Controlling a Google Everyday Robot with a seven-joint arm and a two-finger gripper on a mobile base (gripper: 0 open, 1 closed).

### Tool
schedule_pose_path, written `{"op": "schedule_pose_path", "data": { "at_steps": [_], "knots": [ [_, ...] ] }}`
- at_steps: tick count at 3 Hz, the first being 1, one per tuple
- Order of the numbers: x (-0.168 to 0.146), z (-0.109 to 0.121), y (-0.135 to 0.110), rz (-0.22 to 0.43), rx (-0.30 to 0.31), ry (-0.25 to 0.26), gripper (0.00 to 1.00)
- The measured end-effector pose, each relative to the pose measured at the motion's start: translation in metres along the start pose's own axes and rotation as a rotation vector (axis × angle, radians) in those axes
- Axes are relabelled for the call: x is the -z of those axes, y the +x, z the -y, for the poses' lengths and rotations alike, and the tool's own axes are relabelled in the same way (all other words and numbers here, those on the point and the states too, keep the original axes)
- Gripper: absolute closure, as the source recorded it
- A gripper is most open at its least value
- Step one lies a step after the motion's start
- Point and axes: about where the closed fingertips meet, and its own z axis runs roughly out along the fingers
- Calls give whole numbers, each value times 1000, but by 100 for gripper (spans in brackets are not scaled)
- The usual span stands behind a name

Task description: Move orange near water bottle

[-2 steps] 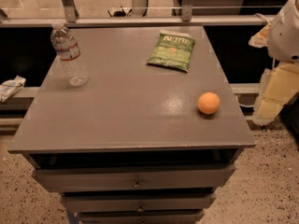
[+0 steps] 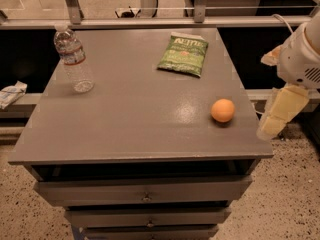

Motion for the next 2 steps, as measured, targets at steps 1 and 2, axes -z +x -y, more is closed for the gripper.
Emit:
{"op": "schedule_pose_path", "data": {
  "at_steps": [1, 2],
  "knots": [
    [-27, 7, 7, 41, -42, -9, 0],
    [-60, 21, 3, 133, -119, -33, 0]
  ]
}}
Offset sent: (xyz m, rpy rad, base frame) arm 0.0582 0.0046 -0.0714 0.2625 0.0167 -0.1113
